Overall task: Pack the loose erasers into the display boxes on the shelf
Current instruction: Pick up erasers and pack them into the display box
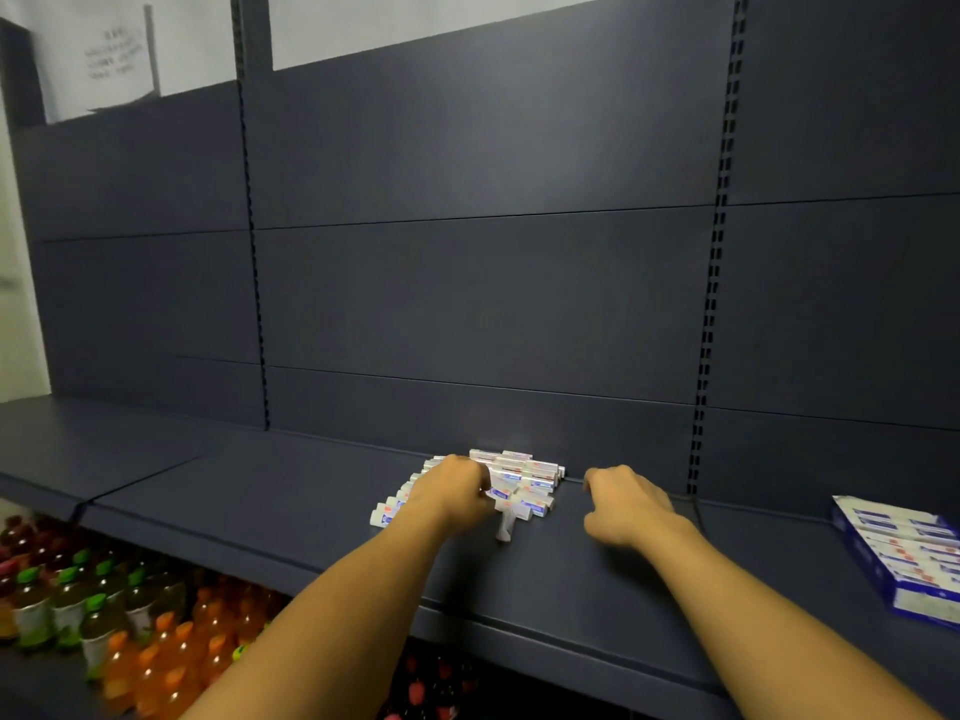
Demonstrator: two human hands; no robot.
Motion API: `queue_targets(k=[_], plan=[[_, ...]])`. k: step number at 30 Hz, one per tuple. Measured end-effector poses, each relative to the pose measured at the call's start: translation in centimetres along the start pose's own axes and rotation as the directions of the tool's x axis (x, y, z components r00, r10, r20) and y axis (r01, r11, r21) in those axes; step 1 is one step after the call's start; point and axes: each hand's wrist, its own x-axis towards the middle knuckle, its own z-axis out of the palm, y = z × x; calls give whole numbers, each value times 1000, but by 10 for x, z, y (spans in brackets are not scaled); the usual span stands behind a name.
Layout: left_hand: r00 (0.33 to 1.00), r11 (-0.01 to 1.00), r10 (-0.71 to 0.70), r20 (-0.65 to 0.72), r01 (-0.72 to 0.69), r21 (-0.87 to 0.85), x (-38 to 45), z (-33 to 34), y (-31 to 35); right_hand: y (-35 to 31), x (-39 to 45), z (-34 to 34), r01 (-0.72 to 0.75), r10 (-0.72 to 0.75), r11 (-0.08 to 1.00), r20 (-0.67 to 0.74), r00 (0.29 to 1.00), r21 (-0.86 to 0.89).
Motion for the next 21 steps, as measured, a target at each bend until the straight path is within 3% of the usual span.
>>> queue_targets(k=[14, 21], plan=[[996, 996, -87, 4, 87, 3, 80, -5, -98, -38, 110, 14, 81, -80, 994, -19, 997, 71], [996, 997, 72, 58, -70, -34, 109, 13, -100, -43, 128, 15, 67, -66, 996, -7, 998, 55]])
